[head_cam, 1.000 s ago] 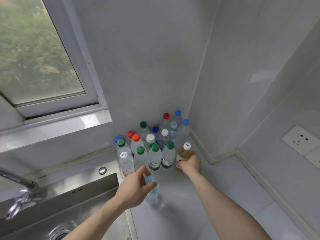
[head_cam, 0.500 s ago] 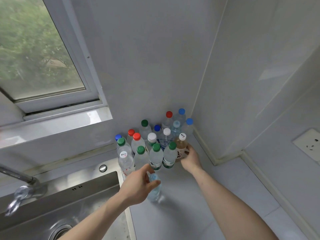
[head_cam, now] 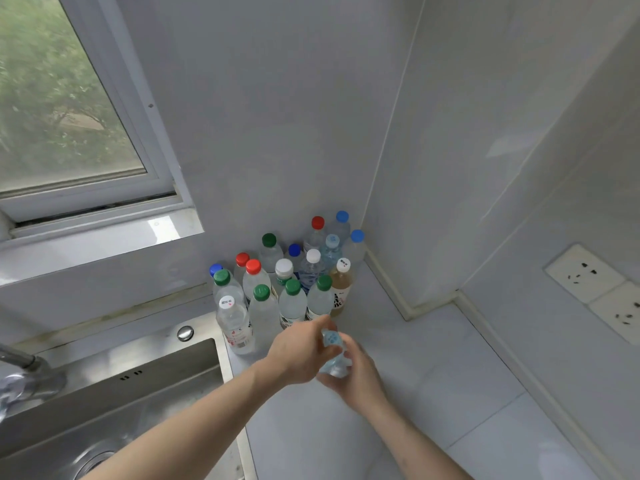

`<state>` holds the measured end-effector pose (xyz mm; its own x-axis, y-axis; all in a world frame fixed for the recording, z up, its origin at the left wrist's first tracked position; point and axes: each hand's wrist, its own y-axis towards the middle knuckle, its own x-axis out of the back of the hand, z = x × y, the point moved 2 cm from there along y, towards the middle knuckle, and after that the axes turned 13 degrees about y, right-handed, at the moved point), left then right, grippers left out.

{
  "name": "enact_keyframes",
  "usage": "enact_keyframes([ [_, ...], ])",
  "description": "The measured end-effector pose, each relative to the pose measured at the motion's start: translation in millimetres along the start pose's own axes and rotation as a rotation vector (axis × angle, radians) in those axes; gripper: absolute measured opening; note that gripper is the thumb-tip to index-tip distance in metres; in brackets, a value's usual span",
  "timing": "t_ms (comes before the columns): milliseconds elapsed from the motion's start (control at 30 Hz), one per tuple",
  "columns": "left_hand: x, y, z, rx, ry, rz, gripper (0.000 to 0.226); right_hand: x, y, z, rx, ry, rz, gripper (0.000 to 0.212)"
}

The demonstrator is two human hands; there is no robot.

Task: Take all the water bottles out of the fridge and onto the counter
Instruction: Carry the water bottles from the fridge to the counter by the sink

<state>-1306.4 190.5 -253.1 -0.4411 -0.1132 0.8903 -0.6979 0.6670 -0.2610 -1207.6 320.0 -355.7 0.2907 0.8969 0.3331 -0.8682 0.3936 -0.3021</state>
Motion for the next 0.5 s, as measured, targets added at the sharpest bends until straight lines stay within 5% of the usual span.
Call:
enact_keyframes([
  [233, 19, 0, 4, -0.012, -0.026, -0.071, 0.046, 27, 19, 14, 0.002, -0.006, -0.21, 0.054],
  [500, 56, -22, 46, 0.11, -0.041, -0.17, 0.024, 70, 66, 32, -0.058, 0.205, -0.456, 0.042],
])
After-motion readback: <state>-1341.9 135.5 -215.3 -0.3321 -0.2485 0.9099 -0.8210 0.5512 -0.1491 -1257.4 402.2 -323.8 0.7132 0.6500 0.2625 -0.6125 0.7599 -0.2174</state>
